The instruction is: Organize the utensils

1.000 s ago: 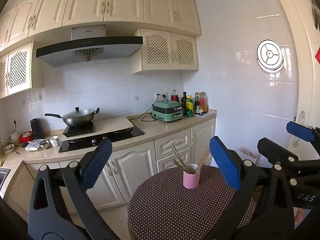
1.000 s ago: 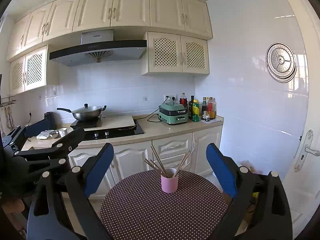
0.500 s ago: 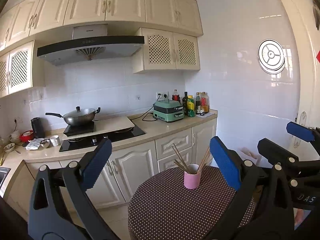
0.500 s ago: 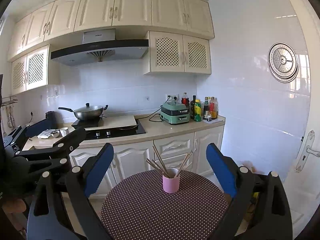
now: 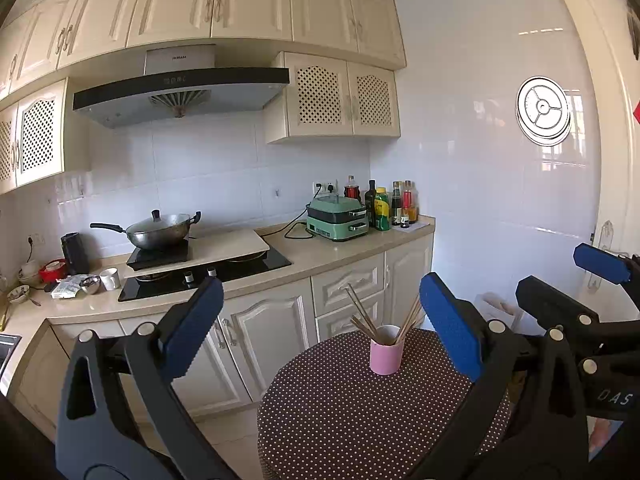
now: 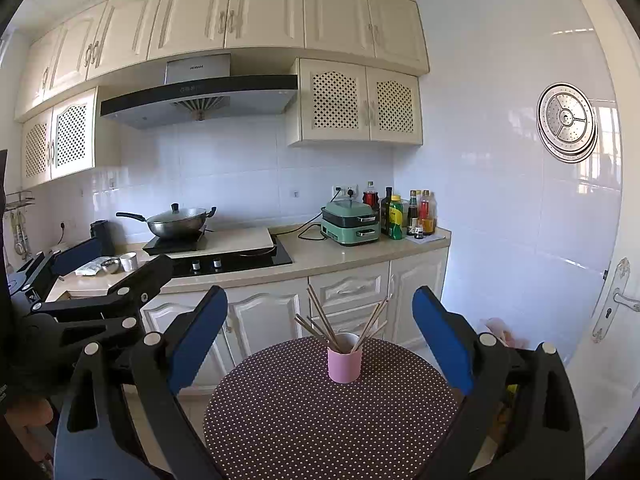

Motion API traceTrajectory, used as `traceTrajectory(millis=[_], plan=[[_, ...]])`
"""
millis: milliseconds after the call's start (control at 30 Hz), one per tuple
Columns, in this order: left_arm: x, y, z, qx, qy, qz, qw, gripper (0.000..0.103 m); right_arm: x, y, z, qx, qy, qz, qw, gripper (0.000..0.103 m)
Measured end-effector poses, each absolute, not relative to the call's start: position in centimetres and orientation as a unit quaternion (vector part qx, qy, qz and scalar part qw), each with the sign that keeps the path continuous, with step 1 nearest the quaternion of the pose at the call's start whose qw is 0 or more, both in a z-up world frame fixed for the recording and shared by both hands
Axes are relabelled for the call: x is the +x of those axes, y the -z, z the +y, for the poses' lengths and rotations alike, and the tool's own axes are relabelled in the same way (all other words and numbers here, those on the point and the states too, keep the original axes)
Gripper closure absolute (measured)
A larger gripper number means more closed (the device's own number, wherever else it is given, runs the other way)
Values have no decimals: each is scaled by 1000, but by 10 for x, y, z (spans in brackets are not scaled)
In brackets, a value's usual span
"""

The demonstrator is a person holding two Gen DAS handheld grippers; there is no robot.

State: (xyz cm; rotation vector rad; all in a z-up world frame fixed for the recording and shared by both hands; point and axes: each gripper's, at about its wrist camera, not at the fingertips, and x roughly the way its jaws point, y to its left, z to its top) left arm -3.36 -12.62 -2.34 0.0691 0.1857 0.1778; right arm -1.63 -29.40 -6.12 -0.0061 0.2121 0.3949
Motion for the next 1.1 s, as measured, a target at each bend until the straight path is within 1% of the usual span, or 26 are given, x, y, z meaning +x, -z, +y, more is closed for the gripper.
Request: traceTrajectory(millis=[533, 900, 1100], plan=[[-30, 31, -117, 44, -95, 87, 991, 7, -12, 65, -288, -2, -192, 112, 975, 13], [-11, 37, -105, 41, -81, 105, 990, 7, 5, 69, -275, -1, -180, 131, 975, 13], [17, 46, -92, 40, -63, 131, 989, 7, 27, 76, -264, 0, -162, 154, 975, 12]])
